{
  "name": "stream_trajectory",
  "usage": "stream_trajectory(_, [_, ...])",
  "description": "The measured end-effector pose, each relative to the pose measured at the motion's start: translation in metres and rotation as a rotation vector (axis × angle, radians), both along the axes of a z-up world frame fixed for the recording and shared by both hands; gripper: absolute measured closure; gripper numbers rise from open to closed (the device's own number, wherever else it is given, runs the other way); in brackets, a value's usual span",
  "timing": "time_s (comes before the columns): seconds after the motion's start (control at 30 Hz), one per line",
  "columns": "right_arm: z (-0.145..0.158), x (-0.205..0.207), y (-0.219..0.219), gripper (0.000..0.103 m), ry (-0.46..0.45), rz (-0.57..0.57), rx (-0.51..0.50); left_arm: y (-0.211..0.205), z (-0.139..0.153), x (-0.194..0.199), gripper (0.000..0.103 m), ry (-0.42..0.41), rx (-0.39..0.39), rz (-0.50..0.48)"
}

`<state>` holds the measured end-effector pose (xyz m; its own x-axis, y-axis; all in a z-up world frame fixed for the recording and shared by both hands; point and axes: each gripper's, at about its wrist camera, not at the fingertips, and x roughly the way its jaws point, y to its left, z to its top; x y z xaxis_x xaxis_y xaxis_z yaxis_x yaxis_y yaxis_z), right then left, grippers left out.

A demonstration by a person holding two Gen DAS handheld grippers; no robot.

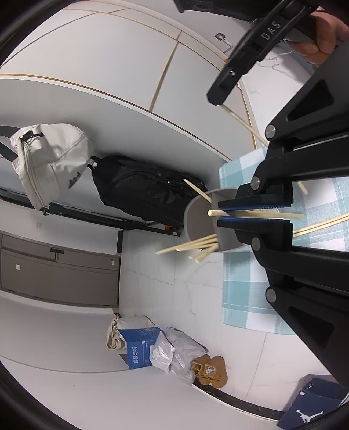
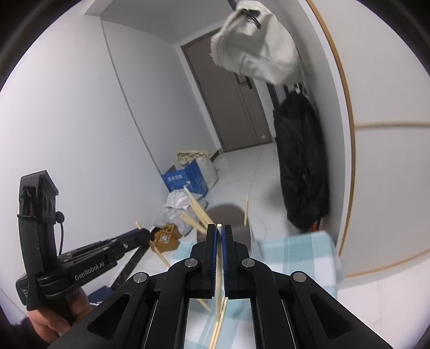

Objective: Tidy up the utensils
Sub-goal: 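Carry both held chopsticks up over the white holder with both grippers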

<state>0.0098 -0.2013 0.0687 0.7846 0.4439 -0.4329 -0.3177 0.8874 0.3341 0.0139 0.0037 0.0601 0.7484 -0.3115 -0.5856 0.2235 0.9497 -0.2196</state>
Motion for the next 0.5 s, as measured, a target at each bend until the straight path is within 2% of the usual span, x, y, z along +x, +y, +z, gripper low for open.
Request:
stream_trajectory(0.27, [0.045,0.031,0.007,0.1,-0.053,0.023,-0.022,0.0,0.034,0.02,0.102,-0.006,-0.012,-0.016])
stream_trajectory(0.5, [0.07,0.072,0.013,0.1,-0.059,0.032,-0.031,0.003,0.058,0.046,0.102,-0.037,-0.023,-0.02])
